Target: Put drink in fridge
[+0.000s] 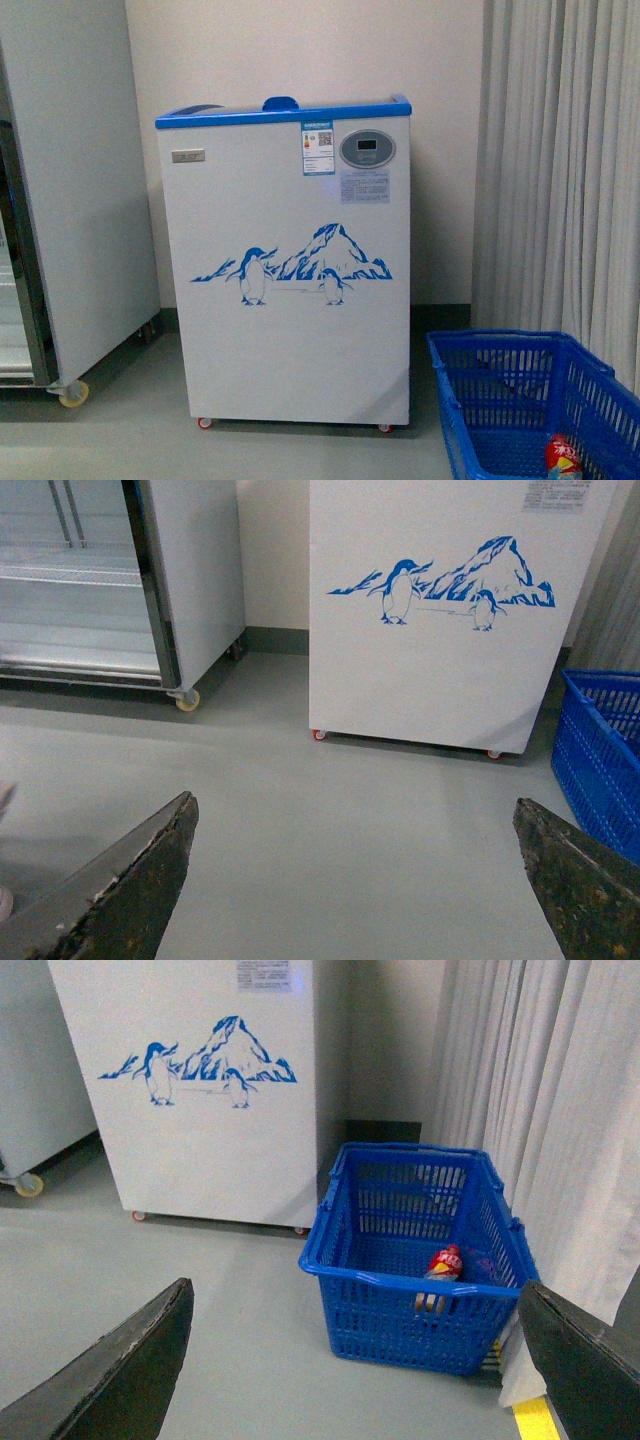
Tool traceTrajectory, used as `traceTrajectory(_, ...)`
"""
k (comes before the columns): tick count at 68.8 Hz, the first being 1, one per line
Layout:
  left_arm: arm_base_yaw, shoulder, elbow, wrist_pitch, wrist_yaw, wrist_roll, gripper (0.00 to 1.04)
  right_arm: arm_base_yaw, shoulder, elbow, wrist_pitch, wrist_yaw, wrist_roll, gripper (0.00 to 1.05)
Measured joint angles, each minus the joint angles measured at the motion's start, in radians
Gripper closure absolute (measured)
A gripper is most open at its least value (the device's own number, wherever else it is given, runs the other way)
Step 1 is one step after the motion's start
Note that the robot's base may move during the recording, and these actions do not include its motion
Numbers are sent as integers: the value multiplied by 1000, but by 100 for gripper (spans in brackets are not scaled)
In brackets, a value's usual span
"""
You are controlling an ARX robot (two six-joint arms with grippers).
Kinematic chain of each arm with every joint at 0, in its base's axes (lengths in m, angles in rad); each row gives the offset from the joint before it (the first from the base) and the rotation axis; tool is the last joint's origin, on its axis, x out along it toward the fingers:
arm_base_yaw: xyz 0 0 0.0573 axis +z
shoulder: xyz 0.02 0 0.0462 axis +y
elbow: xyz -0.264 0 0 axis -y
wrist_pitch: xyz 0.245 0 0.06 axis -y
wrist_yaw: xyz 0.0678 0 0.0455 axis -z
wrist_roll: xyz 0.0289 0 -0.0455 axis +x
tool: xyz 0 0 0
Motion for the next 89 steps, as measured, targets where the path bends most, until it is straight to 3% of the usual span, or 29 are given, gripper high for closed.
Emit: traceTrajectory(89, 0, 0, 0, 0, 0, 0, 8, 0, 0, 0, 0, 0, 0, 8)
